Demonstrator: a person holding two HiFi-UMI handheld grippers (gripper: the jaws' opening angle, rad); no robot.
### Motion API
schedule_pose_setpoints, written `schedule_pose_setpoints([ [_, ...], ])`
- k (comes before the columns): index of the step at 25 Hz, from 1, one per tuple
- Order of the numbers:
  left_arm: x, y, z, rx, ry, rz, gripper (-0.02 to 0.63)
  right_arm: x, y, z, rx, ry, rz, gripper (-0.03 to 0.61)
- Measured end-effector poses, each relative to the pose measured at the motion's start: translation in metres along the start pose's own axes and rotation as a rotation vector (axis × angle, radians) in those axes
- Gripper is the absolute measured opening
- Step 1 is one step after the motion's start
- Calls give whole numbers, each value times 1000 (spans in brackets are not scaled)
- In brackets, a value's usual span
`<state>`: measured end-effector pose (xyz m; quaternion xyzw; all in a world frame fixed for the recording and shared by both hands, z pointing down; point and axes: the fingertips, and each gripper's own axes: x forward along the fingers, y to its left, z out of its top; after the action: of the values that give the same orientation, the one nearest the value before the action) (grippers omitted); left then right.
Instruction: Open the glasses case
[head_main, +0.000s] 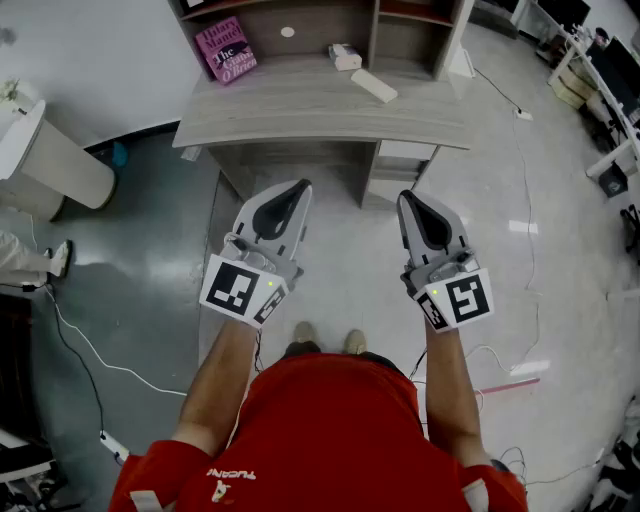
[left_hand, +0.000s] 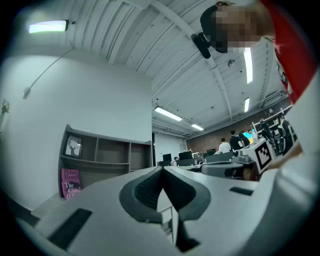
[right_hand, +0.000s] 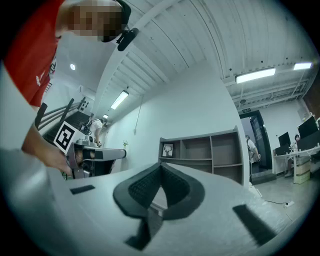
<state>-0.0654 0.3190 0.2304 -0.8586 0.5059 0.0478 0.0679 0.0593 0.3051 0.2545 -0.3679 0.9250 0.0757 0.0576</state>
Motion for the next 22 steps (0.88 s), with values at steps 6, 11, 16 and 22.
schedule_pose_setpoints([
  [6,5,-8,-1,1,3,13,9,-7,-2,3,20,-23,27,5],
  [11,18,-17,-5,-5,7,27,9,-18,-15,-1,17,-15,35,5],
  [16,36,-29,-16,0,13,50,9,-30,-30,-10,15,-7,66,5],
  [22,55,-33,-31,10,39,69,9,-28,-57,-23,25,-8,79,5],
])
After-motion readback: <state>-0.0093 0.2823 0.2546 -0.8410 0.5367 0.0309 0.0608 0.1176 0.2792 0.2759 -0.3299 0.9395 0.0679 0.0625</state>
